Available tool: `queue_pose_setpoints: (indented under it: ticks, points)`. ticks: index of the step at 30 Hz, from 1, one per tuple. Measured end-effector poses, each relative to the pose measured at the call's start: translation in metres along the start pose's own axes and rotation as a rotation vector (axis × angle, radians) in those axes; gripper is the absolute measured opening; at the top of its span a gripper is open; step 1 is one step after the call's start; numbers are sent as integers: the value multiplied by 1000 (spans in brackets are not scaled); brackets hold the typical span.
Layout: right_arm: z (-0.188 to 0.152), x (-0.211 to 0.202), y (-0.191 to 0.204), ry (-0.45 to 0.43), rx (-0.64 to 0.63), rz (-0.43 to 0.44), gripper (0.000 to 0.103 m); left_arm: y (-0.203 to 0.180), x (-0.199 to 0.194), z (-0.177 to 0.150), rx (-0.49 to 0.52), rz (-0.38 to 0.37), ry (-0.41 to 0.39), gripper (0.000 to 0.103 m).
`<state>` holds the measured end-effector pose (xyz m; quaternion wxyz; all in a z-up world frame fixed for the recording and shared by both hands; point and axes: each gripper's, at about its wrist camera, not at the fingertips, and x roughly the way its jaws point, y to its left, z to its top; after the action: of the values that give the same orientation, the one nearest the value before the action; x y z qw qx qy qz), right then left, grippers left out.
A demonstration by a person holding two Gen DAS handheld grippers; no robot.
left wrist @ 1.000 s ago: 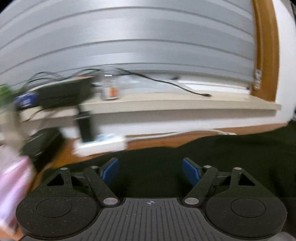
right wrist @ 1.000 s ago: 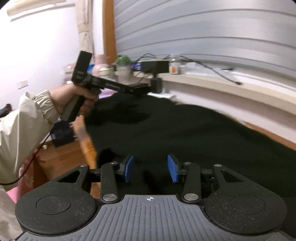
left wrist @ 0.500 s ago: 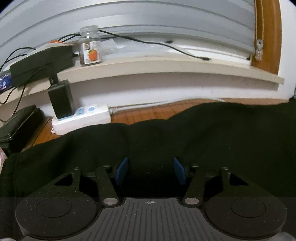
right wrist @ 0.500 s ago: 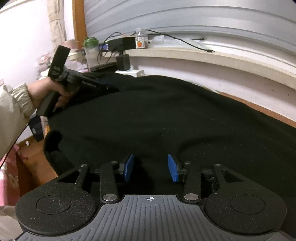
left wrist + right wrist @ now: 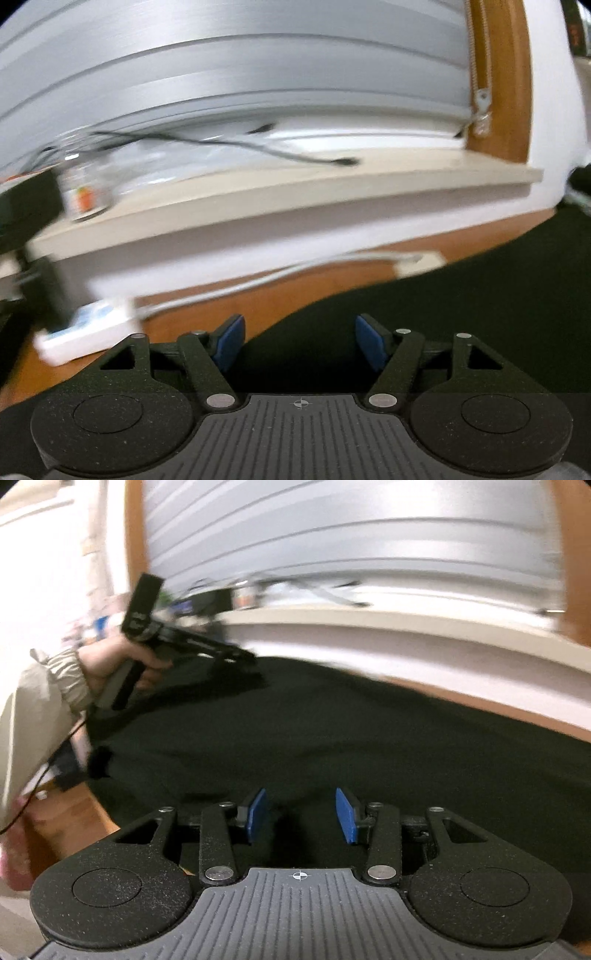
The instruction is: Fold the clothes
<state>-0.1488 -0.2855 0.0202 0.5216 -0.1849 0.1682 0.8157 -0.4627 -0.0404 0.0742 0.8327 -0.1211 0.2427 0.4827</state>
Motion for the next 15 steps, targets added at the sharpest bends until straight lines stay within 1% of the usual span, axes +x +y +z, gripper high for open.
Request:
queue_pose_setpoints:
  ticks: [1, 2, 4, 8, 10, 12, 14, 15]
  points:
    - [-4, -11, -13, -7, 15, -38, 43, -10, 5, 3, -9, -38, -4, 77]
    - [-9, -22, -26, -13, 30, -76, 43, -21, 10, 6, -17, -75, -8, 78]
    - [-19, -42, -62, -14, 76, -167, 43, -44, 19, 10, -1, -129, -11, 79]
    - [-42, -81, -139, -26, 187, -376, 43, -87, 36, 8, 25, -216, 13, 80]
    - [-52, -97, -179, -31, 255, -466, 43, -103, 40, 3, 46, -240, 14, 81]
    - [-61, -106, -220, -41, 328, -556, 43, -111, 40, -3, 54, -246, 9, 81]
    - [-66, -117, -255, -61, 403, -626, 42, -115, 41, -10, 53, -246, -1, 82]
    - [-68, -120, -270, -71, 438, -647, 42, -116, 40, -13, 47, -238, -3, 81]
